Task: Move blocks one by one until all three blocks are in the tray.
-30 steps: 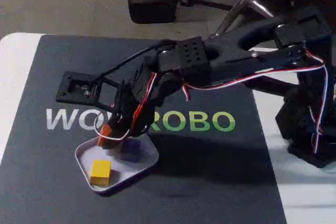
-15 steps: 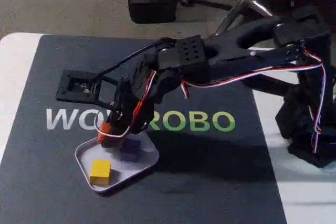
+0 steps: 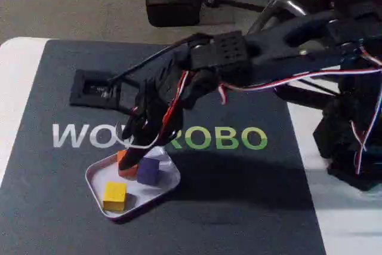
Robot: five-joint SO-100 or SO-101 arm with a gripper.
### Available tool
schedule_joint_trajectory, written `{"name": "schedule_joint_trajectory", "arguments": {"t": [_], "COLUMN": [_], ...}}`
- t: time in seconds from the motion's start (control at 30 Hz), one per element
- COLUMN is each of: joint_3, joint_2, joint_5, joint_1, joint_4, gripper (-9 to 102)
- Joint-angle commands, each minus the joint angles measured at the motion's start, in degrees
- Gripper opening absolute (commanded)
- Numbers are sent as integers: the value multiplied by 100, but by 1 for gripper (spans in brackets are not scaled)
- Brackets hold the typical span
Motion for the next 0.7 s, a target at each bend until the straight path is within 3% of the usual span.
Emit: {"name": "schedule_joint_trajectory", "arguments": {"t": [0.0, 0.23, 0.5, 0.67], "joint_3": [334, 1898, 3190, 3762], "joint_2": [932, 2654, 4052, 4597], "joint_5": [-97, -756, -1239, -1424], "joint_1": [114, 396, 738, 765], "joint_4": [9, 9, 9, -53], "gripper": [20, 16, -8, -8]}}
